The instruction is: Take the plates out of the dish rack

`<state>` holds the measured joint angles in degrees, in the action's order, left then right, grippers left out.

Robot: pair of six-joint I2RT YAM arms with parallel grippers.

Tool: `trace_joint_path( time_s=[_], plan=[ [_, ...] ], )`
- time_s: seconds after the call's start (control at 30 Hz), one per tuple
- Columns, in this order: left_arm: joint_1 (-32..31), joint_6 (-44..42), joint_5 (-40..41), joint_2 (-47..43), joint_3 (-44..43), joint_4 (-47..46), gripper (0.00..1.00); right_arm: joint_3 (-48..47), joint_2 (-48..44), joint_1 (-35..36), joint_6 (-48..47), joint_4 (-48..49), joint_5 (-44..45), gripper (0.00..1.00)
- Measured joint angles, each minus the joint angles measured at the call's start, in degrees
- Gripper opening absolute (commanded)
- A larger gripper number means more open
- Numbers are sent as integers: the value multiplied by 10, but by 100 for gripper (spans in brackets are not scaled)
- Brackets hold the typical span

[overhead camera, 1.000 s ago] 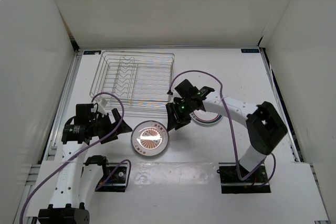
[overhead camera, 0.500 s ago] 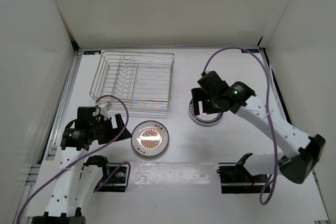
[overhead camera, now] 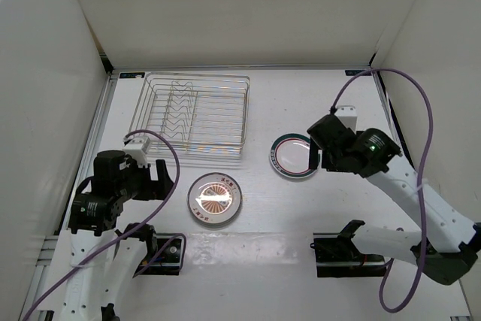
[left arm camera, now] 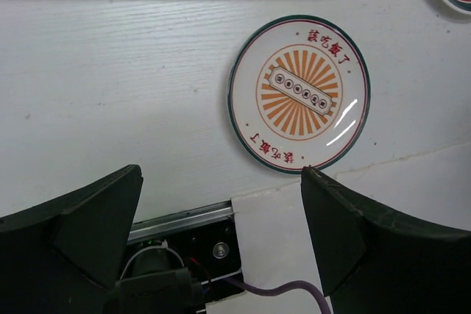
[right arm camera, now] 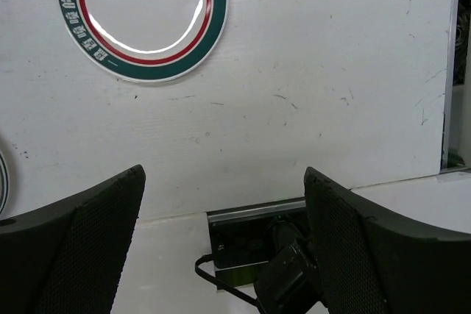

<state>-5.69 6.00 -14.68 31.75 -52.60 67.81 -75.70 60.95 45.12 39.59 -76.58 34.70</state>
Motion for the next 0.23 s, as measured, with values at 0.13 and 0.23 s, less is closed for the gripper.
trace_joint_path(
  time_s=[0.13, 0.23],
  plan=[
    [-1, 26, 34, -35, 23, -21, 100, -3, 36, 0, 8, 0, 2, 90],
    [-1, 20, 38, -122, 93, -87, 100, -3, 39, 0, 9, 0, 2, 90]
  ],
)
